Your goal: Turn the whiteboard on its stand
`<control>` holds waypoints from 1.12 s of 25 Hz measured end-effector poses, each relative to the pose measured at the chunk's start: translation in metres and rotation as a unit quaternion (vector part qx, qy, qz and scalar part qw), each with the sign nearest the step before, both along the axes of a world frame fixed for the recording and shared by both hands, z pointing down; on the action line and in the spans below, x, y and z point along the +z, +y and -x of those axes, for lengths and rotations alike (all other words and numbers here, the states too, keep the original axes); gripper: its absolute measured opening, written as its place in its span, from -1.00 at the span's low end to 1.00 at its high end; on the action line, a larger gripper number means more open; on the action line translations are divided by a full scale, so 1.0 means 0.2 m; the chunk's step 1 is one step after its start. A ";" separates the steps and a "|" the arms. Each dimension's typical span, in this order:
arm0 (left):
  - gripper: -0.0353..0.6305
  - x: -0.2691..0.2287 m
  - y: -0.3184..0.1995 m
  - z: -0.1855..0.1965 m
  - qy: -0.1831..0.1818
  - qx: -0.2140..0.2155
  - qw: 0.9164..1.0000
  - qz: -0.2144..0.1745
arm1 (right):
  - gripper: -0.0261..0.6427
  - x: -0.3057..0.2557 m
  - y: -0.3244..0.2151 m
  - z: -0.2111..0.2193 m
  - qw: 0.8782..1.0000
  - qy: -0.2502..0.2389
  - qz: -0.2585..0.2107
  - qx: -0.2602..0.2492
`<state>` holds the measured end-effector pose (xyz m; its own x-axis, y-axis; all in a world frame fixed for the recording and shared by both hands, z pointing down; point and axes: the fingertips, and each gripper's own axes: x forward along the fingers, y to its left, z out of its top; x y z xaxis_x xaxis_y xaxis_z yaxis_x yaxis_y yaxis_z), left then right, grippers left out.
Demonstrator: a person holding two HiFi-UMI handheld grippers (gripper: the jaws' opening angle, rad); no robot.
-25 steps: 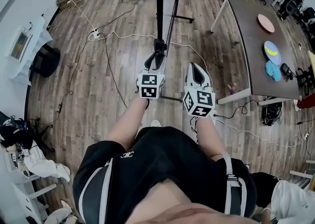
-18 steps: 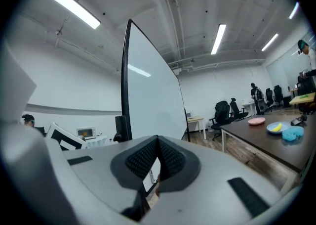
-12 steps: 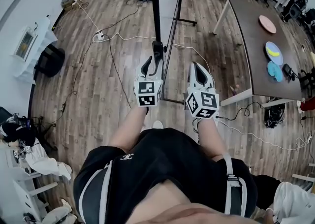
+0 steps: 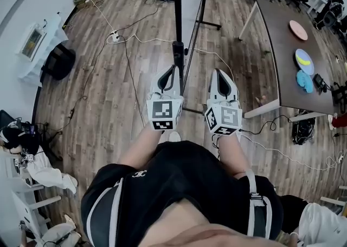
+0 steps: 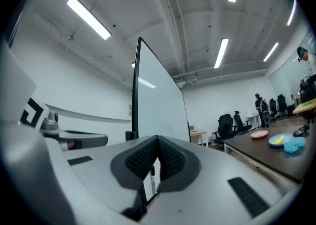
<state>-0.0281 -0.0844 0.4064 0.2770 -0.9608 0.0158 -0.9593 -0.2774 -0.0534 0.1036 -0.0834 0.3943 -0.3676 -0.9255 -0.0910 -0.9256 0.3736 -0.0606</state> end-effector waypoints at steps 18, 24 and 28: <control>-0.86 0.08 0.11 -0.07 -0.001 0.021 0.999 0.025 | -0.91 0.03 0.11 0.00 1.000 0.005 0.012 -0.001; -0.86 0.08 0.14 -0.11 0.000 0.028 0.999 0.024 | -0.91 0.02 0.13 -0.02 1.000 0.006 0.008 -0.002; -0.86 0.08 0.16 -0.11 -0.002 0.030 0.999 0.023 | -0.91 0.01 0.15 -0.01 1.000 0.005 0.006 -0.002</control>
<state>-0.0063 -0.0530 0.4217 0.3344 -0.9405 0.0608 -0.9405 -0.3371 -0.0427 0.1062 -0.0536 0.3973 -0.3714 -0.9254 -0.0759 -0.9250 0.3758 -0.0558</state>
